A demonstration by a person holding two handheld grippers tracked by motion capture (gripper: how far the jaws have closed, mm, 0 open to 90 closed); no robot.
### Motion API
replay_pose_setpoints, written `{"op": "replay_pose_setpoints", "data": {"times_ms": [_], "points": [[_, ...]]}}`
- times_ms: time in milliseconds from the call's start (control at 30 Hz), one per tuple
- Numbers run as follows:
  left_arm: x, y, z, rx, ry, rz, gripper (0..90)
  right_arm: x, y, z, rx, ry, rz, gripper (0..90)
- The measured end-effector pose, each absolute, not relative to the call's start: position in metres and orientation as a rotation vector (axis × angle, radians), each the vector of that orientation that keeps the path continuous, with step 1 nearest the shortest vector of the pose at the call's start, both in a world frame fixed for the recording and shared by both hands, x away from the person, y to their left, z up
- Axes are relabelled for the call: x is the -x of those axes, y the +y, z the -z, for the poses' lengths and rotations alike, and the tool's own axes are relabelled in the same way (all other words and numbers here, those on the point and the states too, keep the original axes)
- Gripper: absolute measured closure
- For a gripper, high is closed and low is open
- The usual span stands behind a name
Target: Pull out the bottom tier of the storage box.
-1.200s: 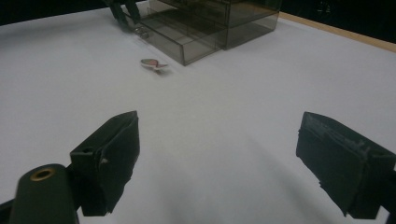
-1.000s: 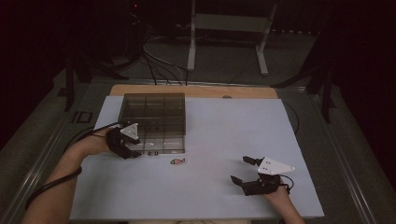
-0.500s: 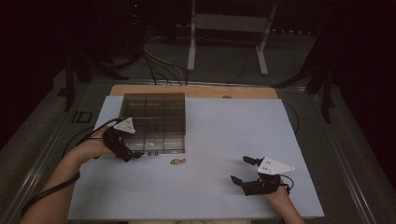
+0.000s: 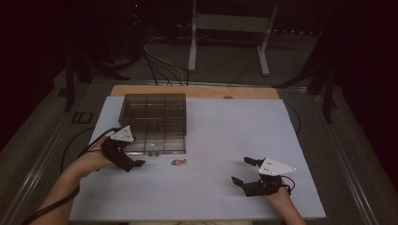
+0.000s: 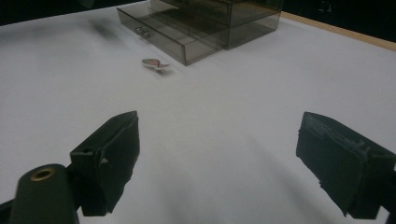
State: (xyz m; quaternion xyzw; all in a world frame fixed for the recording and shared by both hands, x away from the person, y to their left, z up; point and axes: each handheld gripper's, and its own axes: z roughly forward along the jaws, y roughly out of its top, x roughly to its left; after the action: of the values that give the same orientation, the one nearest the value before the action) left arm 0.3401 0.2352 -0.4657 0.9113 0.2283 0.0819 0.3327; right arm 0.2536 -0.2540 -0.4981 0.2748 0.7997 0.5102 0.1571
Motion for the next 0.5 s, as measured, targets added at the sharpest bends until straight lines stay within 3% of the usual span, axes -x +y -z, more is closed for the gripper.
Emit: {"op": "replay_pose_setpoints", "data": {"times_ms": [500], "points": [[-0.312,0.233,0.477,-2.296,0.633,-0.23,0.0,-0.254,-0.254,0.498,-0.787,2.291,-1.455,13.3]]}}
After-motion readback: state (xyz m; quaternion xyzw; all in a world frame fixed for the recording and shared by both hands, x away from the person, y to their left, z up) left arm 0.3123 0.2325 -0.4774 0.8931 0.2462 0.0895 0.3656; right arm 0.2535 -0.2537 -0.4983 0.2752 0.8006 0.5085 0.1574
